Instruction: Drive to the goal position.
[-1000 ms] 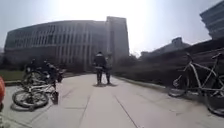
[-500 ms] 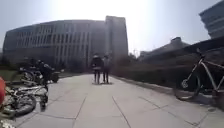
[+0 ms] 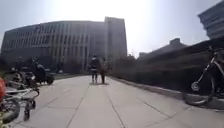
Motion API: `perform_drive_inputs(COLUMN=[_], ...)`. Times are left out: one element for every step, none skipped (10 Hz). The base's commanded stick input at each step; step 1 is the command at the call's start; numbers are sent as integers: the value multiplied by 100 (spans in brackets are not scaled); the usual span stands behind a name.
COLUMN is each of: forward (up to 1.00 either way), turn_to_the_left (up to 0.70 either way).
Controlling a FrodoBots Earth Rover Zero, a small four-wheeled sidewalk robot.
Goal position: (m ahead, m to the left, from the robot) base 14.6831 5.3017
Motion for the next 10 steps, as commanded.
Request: perform_drive_inputs(forward=[70,70,70,70,70,70,70,70,70,70], turn_to_the_left=[-1,-1,-1,-1,-1,-1,-1,-1,-1,-1])
